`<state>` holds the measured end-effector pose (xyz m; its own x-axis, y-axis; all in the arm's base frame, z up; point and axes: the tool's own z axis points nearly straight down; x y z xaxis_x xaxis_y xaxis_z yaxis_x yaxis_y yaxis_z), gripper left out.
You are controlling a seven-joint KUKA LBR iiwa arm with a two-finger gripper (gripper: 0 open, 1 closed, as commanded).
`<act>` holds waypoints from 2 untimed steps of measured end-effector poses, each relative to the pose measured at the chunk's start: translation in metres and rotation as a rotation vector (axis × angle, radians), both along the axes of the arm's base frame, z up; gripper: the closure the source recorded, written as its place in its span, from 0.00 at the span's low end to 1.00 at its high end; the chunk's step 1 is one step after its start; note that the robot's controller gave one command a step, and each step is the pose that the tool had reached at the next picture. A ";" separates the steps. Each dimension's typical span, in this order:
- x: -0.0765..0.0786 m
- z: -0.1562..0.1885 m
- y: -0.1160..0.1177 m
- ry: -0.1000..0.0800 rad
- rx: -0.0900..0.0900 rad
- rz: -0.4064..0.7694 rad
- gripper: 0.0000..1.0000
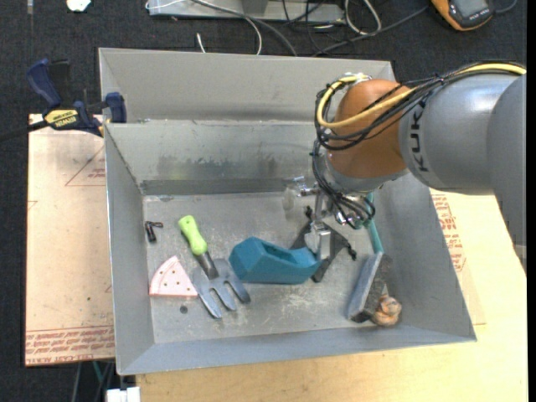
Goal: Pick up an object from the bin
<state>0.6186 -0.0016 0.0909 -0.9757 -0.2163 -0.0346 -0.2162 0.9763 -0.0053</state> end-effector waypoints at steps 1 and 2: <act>-0.004 -0.012 -0.002 0.016 -0.007 0.120 0.00; -0.008 0.009 -0.040 0.014 0.007 -0.193 0.00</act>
Offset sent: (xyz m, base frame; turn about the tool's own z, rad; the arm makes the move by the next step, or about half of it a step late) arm -0.0109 -0.1030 0.0416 0.0406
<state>0.6109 -0.0413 0.1003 -0.9995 -0.0248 -0.0217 -0.0249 0.9997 0.0030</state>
